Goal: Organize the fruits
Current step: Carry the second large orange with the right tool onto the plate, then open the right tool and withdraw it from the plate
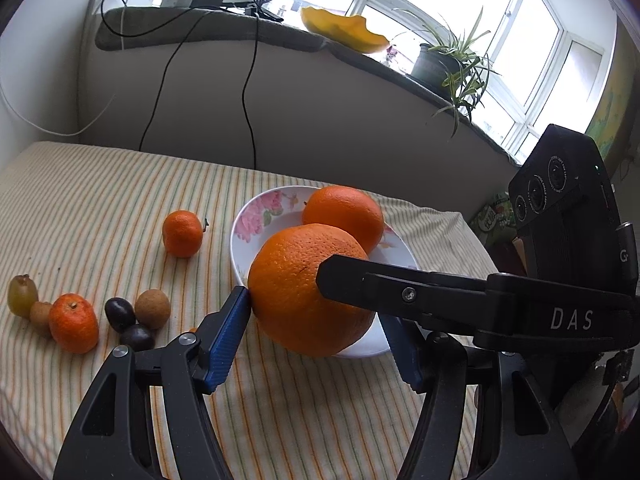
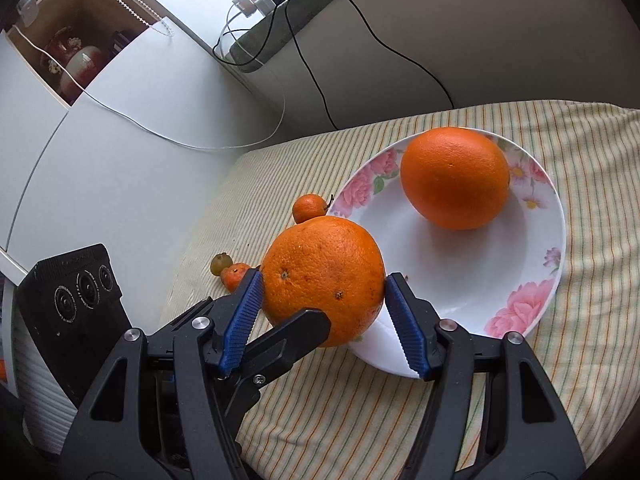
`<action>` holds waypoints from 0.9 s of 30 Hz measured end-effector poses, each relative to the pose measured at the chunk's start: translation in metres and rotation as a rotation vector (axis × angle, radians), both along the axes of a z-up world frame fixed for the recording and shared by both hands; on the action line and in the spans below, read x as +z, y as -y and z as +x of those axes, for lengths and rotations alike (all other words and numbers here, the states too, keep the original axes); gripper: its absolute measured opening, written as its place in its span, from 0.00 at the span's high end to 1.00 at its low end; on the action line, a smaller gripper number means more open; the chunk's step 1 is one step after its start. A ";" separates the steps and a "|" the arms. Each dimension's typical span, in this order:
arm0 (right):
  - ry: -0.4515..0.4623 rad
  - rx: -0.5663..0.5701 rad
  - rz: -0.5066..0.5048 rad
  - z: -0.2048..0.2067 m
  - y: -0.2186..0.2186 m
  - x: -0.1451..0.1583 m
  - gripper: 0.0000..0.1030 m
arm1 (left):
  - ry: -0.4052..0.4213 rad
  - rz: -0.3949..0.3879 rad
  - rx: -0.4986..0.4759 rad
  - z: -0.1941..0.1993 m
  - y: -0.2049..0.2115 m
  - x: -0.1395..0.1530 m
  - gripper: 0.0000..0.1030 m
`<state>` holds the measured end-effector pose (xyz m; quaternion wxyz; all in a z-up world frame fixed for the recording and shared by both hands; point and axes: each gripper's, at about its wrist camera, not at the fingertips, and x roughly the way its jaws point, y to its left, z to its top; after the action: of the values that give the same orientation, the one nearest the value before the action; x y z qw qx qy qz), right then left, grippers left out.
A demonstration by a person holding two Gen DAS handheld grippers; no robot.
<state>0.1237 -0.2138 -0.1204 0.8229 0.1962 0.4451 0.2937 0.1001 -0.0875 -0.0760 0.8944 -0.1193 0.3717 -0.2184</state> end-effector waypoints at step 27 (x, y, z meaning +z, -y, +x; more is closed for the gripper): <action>0.215 -0.067 -0.160 -0.040 0.002 0.022 0.22 | 0.029 0.011 0.075 -0.025 -0.046 -0.007 0.36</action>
<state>0.0836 -0.2155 -0.0986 0.8882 0.1122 0.3697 0.2488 0.0746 -0.0414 -0.0830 0.9079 -0.1253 0.3550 -0.1843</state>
